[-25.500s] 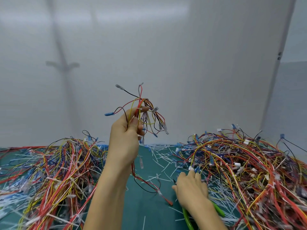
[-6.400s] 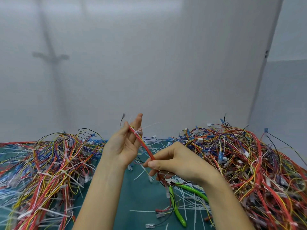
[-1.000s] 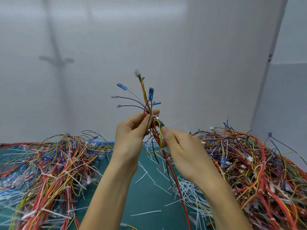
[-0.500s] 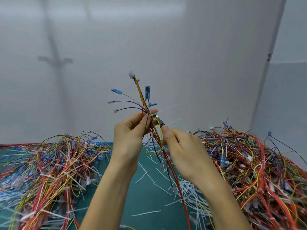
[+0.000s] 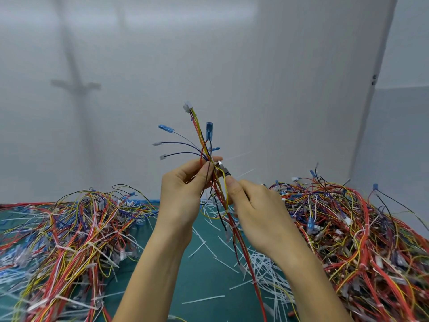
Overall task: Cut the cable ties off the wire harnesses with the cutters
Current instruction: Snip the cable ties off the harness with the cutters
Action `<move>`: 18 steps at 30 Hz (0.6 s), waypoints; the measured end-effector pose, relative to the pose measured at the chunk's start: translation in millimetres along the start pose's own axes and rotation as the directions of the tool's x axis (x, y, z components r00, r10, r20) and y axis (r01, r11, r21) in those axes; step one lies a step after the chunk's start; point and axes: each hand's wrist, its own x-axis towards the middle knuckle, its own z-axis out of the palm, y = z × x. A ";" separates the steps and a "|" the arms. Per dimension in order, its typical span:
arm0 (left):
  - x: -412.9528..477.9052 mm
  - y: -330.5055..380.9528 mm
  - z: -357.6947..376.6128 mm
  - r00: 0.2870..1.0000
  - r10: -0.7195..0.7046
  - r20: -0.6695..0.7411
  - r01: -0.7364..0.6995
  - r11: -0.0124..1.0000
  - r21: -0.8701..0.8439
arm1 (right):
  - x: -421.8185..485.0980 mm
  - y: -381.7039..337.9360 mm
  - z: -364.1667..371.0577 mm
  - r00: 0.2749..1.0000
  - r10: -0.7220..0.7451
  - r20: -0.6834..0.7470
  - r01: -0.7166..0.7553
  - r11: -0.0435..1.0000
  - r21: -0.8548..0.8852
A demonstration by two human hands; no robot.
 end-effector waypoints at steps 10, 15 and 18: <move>0.8 -1.6 0.6 1.000 0.006 -0.018 -0.006 1.000 0.019 | 0.3 2.0 2.1 0.999 -0.014 -0.030 0.013 1.000 -0.014; 0.8 -0.7 0.3 1.000 0.010 -0.023 -0.009 0.999 0.042 | 0.7 -0.2 3.5 1.000 -0.008 -0.020 0.008 1.000 0.001; 0.4 -0.1 0.3 1.000 0.010 -0.025 -0.009 0.999 0.045 | -0.3 -0.1 3.3 1.000 -0.003 -0.022 0.003 1.000 0.014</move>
